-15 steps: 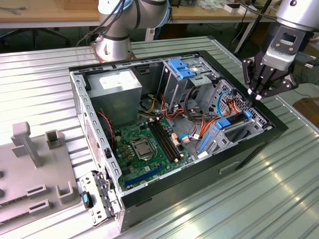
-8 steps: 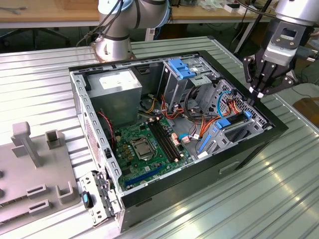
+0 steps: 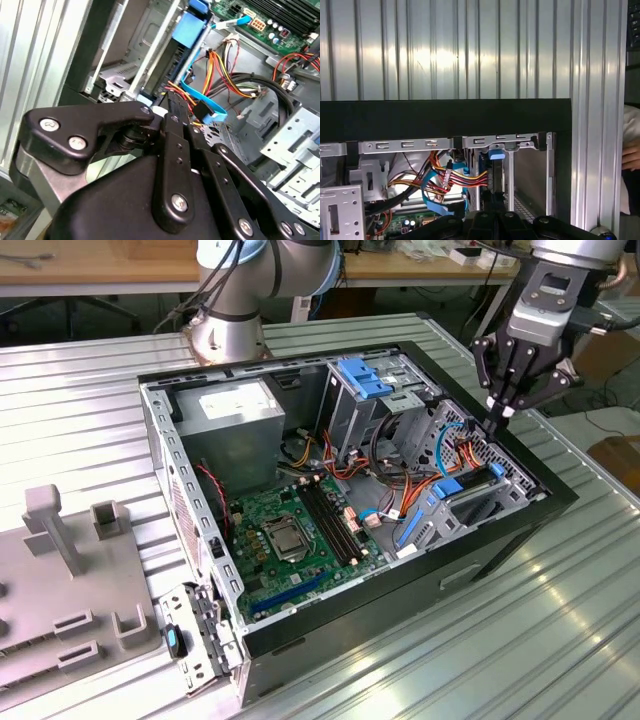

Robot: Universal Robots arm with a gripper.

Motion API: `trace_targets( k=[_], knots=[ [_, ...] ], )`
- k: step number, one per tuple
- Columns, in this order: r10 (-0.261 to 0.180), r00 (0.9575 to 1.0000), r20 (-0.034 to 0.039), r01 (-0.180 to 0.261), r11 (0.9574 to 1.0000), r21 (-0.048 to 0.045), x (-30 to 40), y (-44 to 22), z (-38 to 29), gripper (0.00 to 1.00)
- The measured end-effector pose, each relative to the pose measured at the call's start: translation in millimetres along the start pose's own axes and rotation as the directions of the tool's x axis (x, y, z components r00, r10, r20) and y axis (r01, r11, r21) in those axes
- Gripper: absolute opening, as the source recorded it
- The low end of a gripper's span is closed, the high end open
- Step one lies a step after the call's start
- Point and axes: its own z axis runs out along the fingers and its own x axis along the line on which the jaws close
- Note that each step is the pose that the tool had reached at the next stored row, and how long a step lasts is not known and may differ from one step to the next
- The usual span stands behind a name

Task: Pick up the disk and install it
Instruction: 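Insert the second disk wire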

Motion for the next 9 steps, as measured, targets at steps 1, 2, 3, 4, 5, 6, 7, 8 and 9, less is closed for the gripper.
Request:
trace_targets(
  k=[1,2,3,4,5,6,7,8,9],
  knots=[
    [0.000,1.0000,0.0044,0.000,1.0000,-0.0001,3.0,-0.1,-0.7,0.11],
    [0.001,0.9999,0.0111,-0.001,1.0000,-0.0002,5.9,-0.2,-1.6,0.11],
    [0.002,0.9996,0.0290,-0.002,1.0000,-0.0009,12.0,-0.4,-3.4,0.11],
    [0.003,0.9991,0.0417,-0.003,1.0000,-0.0013,17.0,-0.6,-5.1,0.11],
    [0.003,0.9986,0.0537,-0.003,1.0000,-0.0014,23.2,-0.9,-6.6,0.11],
    [0.004,0.9983,0.0577,-0.004,1.0000,-0.0016,25.0,-1.0,-7.0,0.11],
    [0.004,0.9981,0.0607,-0.004,1.0000,-0.0018,25.9,-1.2,-7.3,0.11],
    [0.004,0.9980,0.0631,-0.004,1.0000,-0.0026,26.3,-1.6,-7.3,0.11],
    [0.005,0.9979,0.0647,-0.004,1.0000,-0.0040,26.5,-2.6,-7.2,0.11]
  ],
)
